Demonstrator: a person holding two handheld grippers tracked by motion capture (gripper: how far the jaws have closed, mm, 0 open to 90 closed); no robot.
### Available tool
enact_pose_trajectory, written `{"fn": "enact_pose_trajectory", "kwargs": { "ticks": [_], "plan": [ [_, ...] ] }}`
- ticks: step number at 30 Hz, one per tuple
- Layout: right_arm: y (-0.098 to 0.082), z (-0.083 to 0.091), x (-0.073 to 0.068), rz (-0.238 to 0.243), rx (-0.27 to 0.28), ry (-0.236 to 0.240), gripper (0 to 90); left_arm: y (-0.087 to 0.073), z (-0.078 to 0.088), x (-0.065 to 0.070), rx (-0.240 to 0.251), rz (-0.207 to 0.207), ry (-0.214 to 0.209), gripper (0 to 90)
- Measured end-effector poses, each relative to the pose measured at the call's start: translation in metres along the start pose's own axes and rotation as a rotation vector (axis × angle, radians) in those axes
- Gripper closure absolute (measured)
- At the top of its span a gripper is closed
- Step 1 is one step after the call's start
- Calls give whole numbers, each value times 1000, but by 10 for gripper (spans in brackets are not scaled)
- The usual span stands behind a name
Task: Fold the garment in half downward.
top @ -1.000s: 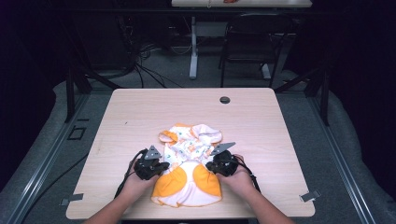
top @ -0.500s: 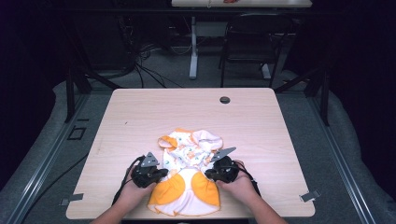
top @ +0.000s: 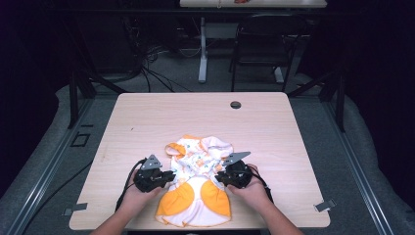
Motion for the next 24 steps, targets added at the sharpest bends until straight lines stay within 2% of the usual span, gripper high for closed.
{"fn": "enact_pose_trajectory", "kwargs": {
  "ticks": [1, 3, 6, 7, 9, 12, 15, 18, 19, 23, 24],
  "plan": [
    [0, -1, 1, -7, -14, 6, 763, 2, -2, -2, 0, 14, -9, 747],
    [4, -6, 6, 10, -48, 2, 740, 9, -10, -7, -6, 40, -20, 712],
    [9, -8, 11, -2, -56, -3, 727, 15, -15, -9, -20, 28, -17, 692],
    [12, -9, 13, -2, -59, 0, 726, 20, -19, -12, -26, 11, -9, 686],
    [19, -9, 18, 12, -74, -8, 722, 28, -22, -16, -25, 10, -4, 662],
    [30, -8, 26, 19, -75, -21, 721, 40, -26, -22, -24, 19, -17, 650],
    [41, -6, 37, 6, -65, -35, 734, 51, -31, -29, -24, 44, -30, 658],
    [52, -6, 50, -6, -53, -49, 741, 62, -38, -35, -25, 31, -36, 673],
    [58, -6, 58, 0, -63, -58, 747, 65, -39, -36, -27, 19, -34, 681],
    [65, -9, 68, -1, -68, -83, 750, 77, -47, -46, -27, 6, -32, 691],
    [68, -10, 72, 7, -85, -89, 752, 79, -48, -49, -29, 2, -26, 705]
  ]
}}
Point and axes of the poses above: each handheld gripper's, and its own axes: z roughly backward along the jaws, y roughly out of its top, x roughly to its right, the point moved 5 cm from there along -z, roughly forward along the jaws, and after that the axes turned 4 degrees about x, right-handed, at the moved point
